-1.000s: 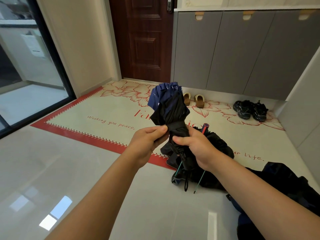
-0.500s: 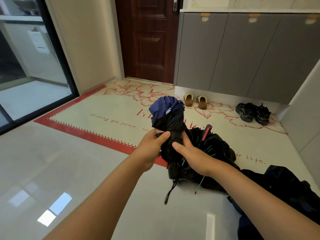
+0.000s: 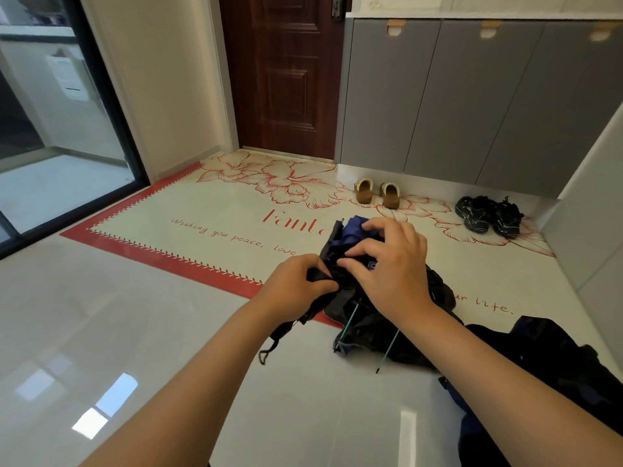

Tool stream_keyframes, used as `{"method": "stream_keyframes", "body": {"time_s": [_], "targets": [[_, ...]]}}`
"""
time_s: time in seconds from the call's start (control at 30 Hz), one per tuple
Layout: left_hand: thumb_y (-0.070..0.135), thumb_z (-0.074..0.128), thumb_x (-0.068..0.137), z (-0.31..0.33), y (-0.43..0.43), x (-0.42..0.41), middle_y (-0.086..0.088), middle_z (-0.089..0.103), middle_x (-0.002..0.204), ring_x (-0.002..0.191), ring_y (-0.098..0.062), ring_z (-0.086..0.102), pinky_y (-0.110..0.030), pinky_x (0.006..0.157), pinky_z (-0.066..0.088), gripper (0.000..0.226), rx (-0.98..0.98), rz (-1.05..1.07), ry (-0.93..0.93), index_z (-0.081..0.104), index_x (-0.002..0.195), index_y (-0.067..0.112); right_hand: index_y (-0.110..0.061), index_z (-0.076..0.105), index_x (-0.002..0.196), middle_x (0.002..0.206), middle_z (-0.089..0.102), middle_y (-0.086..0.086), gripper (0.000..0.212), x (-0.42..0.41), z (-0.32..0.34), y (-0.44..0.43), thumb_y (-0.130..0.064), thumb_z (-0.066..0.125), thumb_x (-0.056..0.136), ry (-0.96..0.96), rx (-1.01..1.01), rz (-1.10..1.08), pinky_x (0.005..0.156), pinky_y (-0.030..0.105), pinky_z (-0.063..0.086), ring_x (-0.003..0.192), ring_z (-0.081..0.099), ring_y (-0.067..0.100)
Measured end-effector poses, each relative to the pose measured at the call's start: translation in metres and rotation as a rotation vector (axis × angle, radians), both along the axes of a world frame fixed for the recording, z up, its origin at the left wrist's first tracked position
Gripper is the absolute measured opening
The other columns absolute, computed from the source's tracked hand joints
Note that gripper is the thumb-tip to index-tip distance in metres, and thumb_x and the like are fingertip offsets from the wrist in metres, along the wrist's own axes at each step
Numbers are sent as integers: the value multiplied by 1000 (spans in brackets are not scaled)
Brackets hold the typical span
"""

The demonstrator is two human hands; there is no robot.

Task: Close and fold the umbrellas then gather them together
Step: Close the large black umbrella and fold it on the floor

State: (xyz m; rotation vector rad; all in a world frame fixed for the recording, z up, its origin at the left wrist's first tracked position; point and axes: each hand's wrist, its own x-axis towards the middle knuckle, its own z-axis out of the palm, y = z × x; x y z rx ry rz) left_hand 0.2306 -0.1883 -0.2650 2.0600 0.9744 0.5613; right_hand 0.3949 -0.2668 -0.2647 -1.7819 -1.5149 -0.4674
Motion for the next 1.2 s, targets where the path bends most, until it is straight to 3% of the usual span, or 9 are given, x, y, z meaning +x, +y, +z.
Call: {"method": "stream_keyframes", "body": {"time_s": [0.2, 0.33, 0.47, 0.57, 0.67, 0.8, 0.9, 1.0, 1.2], "targets": [[31, 71, 89, 4, -2, 4, 5, 67, 88, 76, -13, 67, -26, 61, 57, 9, 25, 0, 44, 63, 85, 29, -27, 72, 74, 110, 57, -13, 17, 6, 3, 5, -39, 76, 86, 305, -93, -131, 91, 37, 30, 109, 51, 15], [29, 70, 90, 0, -5, 7, 1, 65, 88, 66, -18, 65, -23, 45, 50, 10, 16, -13, 141, 61, 88, 25, -26, 67, 98, 125, 53, -2, 19, 2, -2, 1, -34, 75, 83, 31, -181, -180, 101, 43, 34, 121, 47, 23], [30, 74, 85, -2, -3, 4, 0, 65, 96, 79, -18, 65, -28, 58, 55, 28, 57, -28, 219, 52, 98, 21, -24, 58, 133, 153, 42, 4, 64, 3, -1, -4, -4, 67, 73, -265, -325, 214, 121, 52, 18, 147, 30, 23], [30, 78, 82, -2, -3, 3, 1, 64, 105, 86, -17, 63, -24, 66, 56, 39, 60, -33, 204, 45, 104, 23, -27, 55, 140, 138, 58, -8, 66, 2, -2, -8, -14, 57, 76, -54, -482, 405, 123, 34, 1, 135, 43, 11], [30, 82, 78, -4, -4, 2, -1, 68, 109, 86, -19, 66, -28, 70, 60, 50, 48, -68, 204, 40, 105, 24, -35, 63, 131, 118, 65, -18, 45, 3, -3, -6, -32, 58, 86, 184, -467, 418, 118, 33, 17, 118, 50, 6], [26, 84, 76, -3, -8, 2, 1, 72, 103, 79, -15, 68, -21, 58, 56, 59, 11, -101, 160, 35, 109, 26, -40, 73, 87, 98, 67, -20, 4, 8, -6, 0, -38, 77, 85, 223, -474, 405, 108, 39, 27, 104, 54, 3], [25, 85, 75, -4, -9, 3, 1, 73, 101, 79, -14, 68, -22, 58, 58, 61, 25, -104, 126, 36, 112, 27, -39, 67, 81, 98, 69, -18, 12, 8, -9, -1, -34, 76, 87, 217, -461, 421, 110, 39, 28, 103, 56, 4], [24, 85, 74, -6, -7, 3, 2, 73, 100, 78, -14, 69, -29, 63, 62, 61, 53, -96, 97, 39, 114, 28, -28, 64, 93, 108, 69, -17, 6, 6, -10, -4, -33, 64, 96, 106, -442, 377, 112, 35, 27, 102, 56, 7], [26, 90, 67, -1, -4, 3, 3, 59, 120, 93, -13, 64, -26, 67, 62, 76, 99, -70, 142, 41, 125, 28, -18, 62, 90, 87, 63, -9, 21, 2, -22, -5, -33, 50, 99, -179, -306, 371, 81, 41, 43, 84, 53, 17]]}}
